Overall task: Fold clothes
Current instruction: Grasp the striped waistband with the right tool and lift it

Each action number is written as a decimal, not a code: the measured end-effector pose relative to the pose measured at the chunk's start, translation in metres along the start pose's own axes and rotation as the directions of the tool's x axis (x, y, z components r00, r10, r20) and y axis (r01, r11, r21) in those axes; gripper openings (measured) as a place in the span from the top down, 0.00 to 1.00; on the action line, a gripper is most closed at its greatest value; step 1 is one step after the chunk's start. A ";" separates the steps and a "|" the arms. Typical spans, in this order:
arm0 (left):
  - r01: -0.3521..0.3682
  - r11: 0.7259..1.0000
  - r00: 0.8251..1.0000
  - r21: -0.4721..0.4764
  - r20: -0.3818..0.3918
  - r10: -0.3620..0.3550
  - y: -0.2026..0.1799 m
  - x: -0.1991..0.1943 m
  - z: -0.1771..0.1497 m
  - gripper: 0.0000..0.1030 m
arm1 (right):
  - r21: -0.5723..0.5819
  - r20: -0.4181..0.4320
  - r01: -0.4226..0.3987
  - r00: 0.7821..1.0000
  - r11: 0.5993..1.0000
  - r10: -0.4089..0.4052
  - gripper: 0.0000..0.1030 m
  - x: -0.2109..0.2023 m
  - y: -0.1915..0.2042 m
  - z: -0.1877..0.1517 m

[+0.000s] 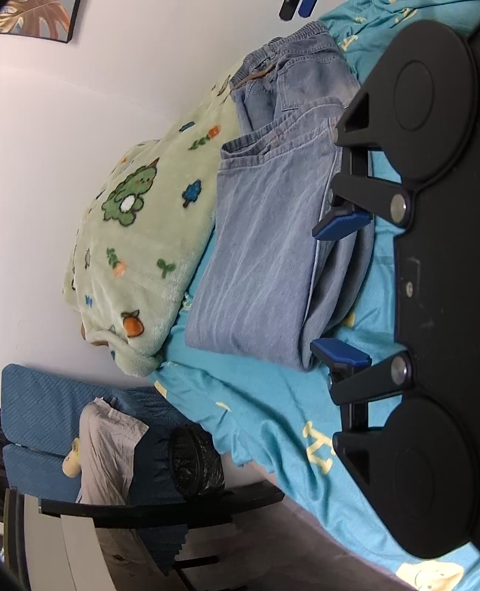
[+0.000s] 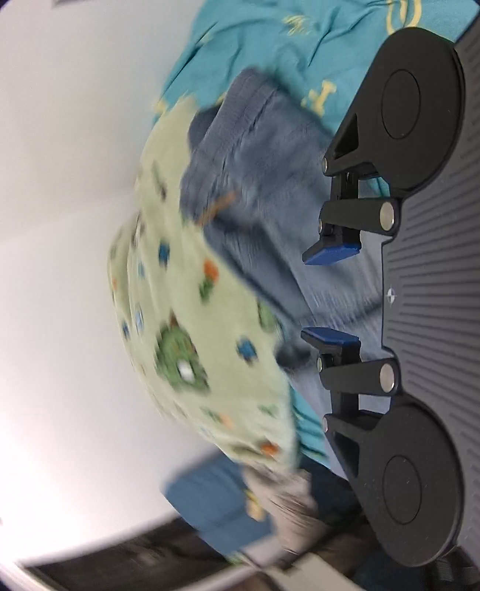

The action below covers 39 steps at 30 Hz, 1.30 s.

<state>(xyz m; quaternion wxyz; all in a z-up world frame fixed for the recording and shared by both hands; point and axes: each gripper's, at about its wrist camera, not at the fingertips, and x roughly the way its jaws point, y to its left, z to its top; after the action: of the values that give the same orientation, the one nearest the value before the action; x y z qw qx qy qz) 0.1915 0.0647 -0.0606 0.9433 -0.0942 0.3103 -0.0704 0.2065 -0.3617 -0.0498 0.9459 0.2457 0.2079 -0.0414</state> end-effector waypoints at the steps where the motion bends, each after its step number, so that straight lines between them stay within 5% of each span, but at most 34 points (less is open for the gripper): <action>1: -0.006 1.000 1.000 0.005 0.002 0.006 -0.002 0.000 -0.001 0.45 | 0.028 0.004 0.029 1.000 0.999 -0.029 0.57 0.007 -0.012 0.004; 7: -0.033 0.999 0.999 0.009 0.008 0.033 -0.007 0.008 -0.003 0.45 | 0.228 -0.009 0.120 0.993 0.966 -0.121 0.32 0.045 -0.085 0.007; 13: -0.056 0.998 0.998 0.025 0.007 0.056 -0.009 0.017 -0.006 0.44 | 0.415 -0.040 0.180 0.983 0.892 -0.180 0.21 0.083 -0.152 0.006; 19: -0.073 0.997 0.997 0.021 0.019 0.072 -0.008 0.023 -0.004 0.44 | 0.290 0.012 0.157 0.986 0.944 -0.168 0.22 0.104 -0.135 0.017; 20: -0.075 0.997 0.997 0.021 0.020 0.074 -0.008 0.023 -0.003 0.44 | 0.266 0.021 0.153 0.986 0.952 -0.164 0.25 0.107 -0.132 0.019; 22: -0.078 0.997 0.997 0.025 0.026 0.077 -0.010 0.023 -0.002 0.44 | 0.216 0.040 0.144 0.987 0.966 -0.156 0.61 0.114 -0.124 0.023; 24: -0.082 0.996 0.996 0.030 0.032 0.081 -0.011 0.022 0.000 0.44 | 0.166 0.058 0.136 0.987 0.977 -0.148 0.78 0.121 -0.117 0.027; 34: -0.084 0.995 0.990 0.061 0.118 0.077 -0.005 -0.012 0.021 0.44 | -0.123 0.187 0.080 0.981 0.989 -0.056 0.82 0.067 0.006 0.064; 39: -0.032 0.999 0.985 -0.038 0.169 0.038 0.024 -0.039 0.037 0.44 | -0.237 0.214 0.040 0.977 0.971 0.012 0.83 0.039 0.088 0.075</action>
<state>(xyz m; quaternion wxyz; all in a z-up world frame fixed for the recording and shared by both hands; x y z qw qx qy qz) 0.1847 0.1001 -0.0142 0.9656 -0.1108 0.2316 -0.0401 0.2857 -0.3201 0.0330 0.9852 0.1220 0.1101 -0.0487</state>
